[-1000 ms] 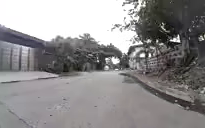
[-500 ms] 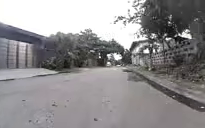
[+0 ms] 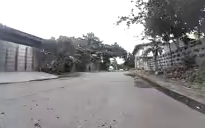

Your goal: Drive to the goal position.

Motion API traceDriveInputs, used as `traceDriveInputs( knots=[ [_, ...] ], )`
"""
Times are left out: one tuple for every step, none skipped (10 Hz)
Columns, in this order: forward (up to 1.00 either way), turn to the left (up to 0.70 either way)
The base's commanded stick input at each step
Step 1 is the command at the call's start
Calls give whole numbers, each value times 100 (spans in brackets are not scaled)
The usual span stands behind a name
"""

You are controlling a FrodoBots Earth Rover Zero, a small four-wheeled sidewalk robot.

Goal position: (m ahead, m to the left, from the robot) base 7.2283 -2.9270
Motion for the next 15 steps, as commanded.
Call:
traceDriveInputs(
  knots=[
    [100,0],
    [100,0],
    [100,-2],
    [100,-24],
    [100,-40],
    [100,-40],
    [100,-40],
    [100,-40],
    [100,-40],
    [100,-17],
    [100,0],
    [100,0],
    [100,0],
    [100,0],
    [100,0]
  ],
)
